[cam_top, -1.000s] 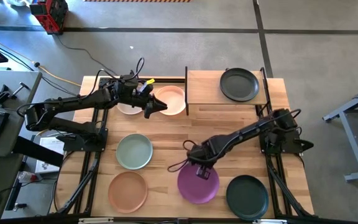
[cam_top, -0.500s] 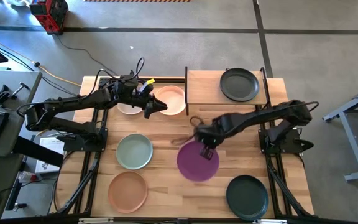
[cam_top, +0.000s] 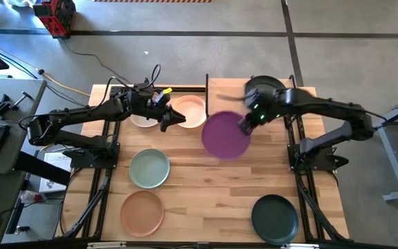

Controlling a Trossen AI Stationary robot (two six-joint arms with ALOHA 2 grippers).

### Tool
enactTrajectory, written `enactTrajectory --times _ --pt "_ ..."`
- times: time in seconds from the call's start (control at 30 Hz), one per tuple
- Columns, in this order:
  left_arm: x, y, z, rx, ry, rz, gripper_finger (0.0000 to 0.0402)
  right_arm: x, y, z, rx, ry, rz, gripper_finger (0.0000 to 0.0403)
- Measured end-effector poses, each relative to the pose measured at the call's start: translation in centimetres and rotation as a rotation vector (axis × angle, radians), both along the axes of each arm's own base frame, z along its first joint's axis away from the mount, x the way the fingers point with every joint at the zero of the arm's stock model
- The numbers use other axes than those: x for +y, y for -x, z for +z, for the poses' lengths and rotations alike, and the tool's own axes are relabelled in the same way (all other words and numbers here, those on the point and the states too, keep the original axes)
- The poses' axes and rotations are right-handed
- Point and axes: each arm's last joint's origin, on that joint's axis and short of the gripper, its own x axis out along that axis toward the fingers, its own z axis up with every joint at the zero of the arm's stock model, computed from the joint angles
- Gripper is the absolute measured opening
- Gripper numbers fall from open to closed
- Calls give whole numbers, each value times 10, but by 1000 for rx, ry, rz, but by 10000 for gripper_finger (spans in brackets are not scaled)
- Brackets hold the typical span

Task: Place and stack plates onto a shelf
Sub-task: Stack the violet plate on top of the black plate on the shelf

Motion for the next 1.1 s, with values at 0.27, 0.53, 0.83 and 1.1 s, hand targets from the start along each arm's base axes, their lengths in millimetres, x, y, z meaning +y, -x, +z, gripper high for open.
enactTrajectory --times 0.27,0.53,0.83,1.1 --pt "-1 1 -3 34 15 0 94 -32 56 27 -127 23 -261 0" --pt "-1 1 -4 38 17 0 94 -48 103 37 -162 32 -509 0" --pt "-1 1 -4 38 18 0 94 -60 119 38 -156 33 -541 0" --pt "-1 2 -4 45 20 0 94 -61 126 35 -143 -34 -530 0"
